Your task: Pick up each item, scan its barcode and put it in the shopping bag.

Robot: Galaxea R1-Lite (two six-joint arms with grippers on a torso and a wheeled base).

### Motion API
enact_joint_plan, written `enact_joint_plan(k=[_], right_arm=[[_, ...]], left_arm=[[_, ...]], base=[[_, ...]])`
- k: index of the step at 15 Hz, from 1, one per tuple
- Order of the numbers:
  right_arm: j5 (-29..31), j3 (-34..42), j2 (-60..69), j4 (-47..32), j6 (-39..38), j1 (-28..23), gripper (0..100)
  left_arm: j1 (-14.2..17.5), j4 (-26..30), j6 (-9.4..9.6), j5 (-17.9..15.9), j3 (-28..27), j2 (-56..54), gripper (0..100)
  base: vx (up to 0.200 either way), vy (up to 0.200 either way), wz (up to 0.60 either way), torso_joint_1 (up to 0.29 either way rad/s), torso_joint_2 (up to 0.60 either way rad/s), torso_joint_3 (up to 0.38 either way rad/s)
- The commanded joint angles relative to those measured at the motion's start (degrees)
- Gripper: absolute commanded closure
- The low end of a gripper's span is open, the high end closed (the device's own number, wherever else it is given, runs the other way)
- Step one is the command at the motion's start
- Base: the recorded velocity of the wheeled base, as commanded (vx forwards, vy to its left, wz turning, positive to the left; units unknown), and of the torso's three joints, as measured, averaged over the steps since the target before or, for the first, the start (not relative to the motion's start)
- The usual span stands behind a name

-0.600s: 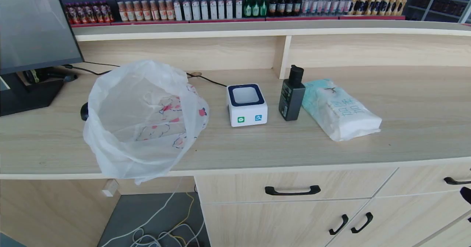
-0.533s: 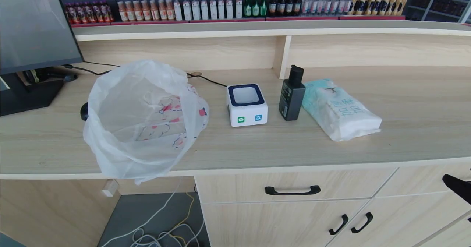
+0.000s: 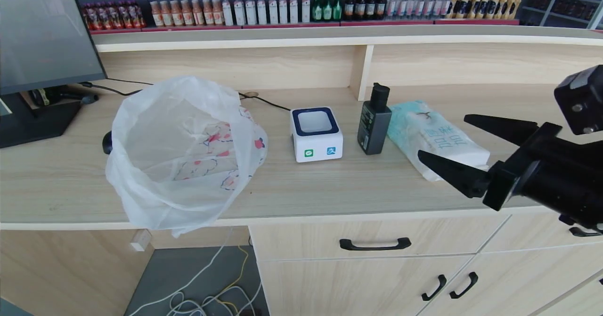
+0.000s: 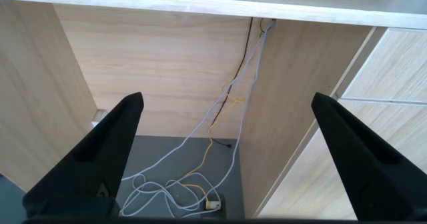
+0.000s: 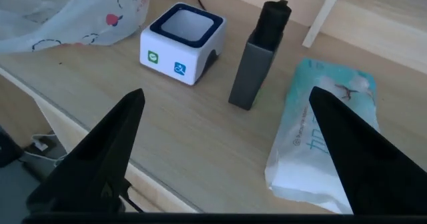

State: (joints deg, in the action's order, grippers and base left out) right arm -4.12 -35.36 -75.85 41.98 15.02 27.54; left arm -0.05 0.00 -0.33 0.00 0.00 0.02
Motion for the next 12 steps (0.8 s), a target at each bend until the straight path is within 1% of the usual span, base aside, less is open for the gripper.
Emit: enact_joint_plan(k=[1,2,3,4,5,6,8,10,12], right_arm=[[3.8,-1.7,-8.0,3.2,-1.4,2.0,0],[5.0,-1.8,-9.4,5.1,-1.8,2.0,0],[8.8,-3.0,-14.2,13.1,-3.7,2.3,0],[11.1,-4.4,-19.6,20.9,-6.1,3.7,0],[11.1,-4.6,-20.1,21.7,-6.7,3.8,0],[11.5,-9.5,-24.6,24.7,-12.0,5.6,0],[12.1,-13.4,-27.5,23.6,-11.9,5.5,0],[15.7,-18.1,-29.4,22.4,-11.8,5.9,0],[16.2,-19.7,-29.3,18.8,-11.7,5.9,0]], left_arm=[[0.0,0.0,-0.02,0.0,0.0,0.0,0],[0.0,0.0,-0.02,0.0,0.0,0.0,0],[0.0,0.0,-0.02,0.0,0.0,0.0,0],[0.0,0.0,-0.02,0.0,0.0,0.0,0],[0.0,0.0,-0.02,0.0,0.0,0.0,0],[0.0,0.0,-0.02,0.0,0.0,0.0,0],[0.0,0.0,-0.02,0.0,0.0,0.0,0],[0.0,0.0,-0.02,0.0,0.0,0.0,0],[0.0,0.0,-0.02,0.0,0.0,0.0,0]], base=[[0.0,0.0,0.0,0.0,0.0,0.0],[0.0,0.0,0.0,0.0,0.0,0.0],[0.0,0.0,0.0,0.0,0.0,0.0],[0.0,0.0,0.0,0.0,0.0,0.0],[0.0,0.0,0.0,0.0,0.0,0.0],[0.0,0.0,0.0,0.0,0.0,0.0],[0.0,0.0,0.0,0.0,0.0,0.0],[0.0,0.0,0.0,0.0,0.0,0.0],[0.0,0.0,0.0,0.0,0.0,0.0]])
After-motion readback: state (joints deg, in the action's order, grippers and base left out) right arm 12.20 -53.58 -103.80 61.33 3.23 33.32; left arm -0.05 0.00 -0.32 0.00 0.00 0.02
